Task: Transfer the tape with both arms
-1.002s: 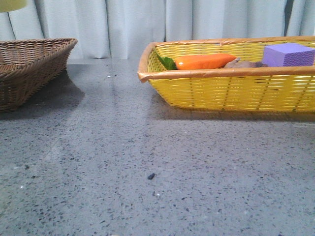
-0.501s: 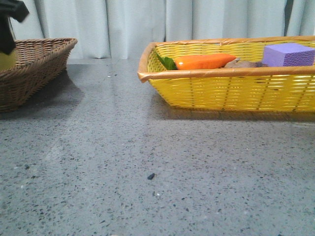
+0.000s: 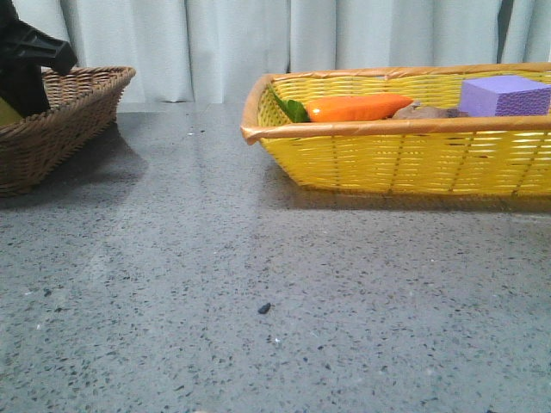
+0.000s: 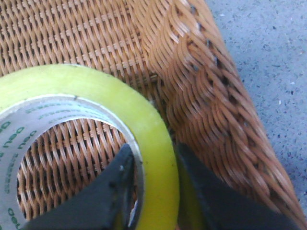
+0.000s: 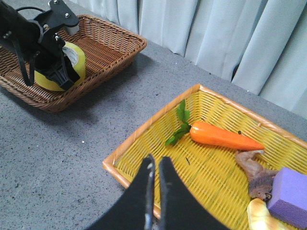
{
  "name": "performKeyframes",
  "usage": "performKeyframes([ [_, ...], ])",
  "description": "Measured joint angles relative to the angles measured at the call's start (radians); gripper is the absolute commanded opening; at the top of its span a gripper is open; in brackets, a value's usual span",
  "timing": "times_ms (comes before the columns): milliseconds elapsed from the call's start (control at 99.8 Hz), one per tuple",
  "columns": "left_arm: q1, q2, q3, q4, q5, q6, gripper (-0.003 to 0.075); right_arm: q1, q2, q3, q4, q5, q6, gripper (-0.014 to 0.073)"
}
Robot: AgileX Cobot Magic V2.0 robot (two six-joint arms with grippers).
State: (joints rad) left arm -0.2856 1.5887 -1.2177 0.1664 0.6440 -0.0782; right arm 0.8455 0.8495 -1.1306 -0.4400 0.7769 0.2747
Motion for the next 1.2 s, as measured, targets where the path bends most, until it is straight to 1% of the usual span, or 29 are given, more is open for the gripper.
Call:
performKeyframes([
  [140, 0.0, 0.0, 0.0, 0.0, -0.004, 0.0, 0.027, 0.0, 0.0, 0.0, 0.0, 0.0, 0.002, -0.0067],
  [210, 0.0, 0.0, 0.0, 0.002, -0.01, 0.0, 0.0316, 0.0, 0.0, 0.0, 0.0, 0.002, 0.002, -0.0067],
  [411, 0.0, -0.032, 0.0, 0.004, -0.01, 0.0, 0.0313, 0.0, 0.0, 0.0, 0.0, 0.024, 0.002, -0.0067],
  [611, 0.0, -0.177, 0.0, 0.002, -0.015, 0.0, 0.031, 0.0, -0.024, 0.031, 0.0, 0.019, 0.002, -0.0067],
  [651, 0.0, -0.215, 0.0, -0.003, -0.015, 0.0, 0.0297, 0.0, -0.036, 0.052, 0.0, 0.002, 0.002, -0.0067],
  [722, 0.0, -0.279, 0.0, -0.015, -0.015, 0.0, 0.0236, 0.0, -0.067, 0.097, 0.0, -0.036, 0.003, -0.0067],
  [912, 0.0, -0.463, 0.037, -0.05, -0.019, 0.0, -0.0023, 0.0, -0.182, 0.258, -0.004, -0.167, 0.004, -0.0067],
  [1082, -0.016, -0.658, 0.149, -0.064, -0.055, 0.0, -0.002, 0.0, -0.287, 0.375, -0.008, -0.251, 0.018, -0.0067],
  [1203, -0.023, -0.801, 0.276, -0.096, -0.112, 0.0, -0.0021, 0.0, -0.344, 0.432, -0.022, -0.271, 0.021, -0.0067],
])
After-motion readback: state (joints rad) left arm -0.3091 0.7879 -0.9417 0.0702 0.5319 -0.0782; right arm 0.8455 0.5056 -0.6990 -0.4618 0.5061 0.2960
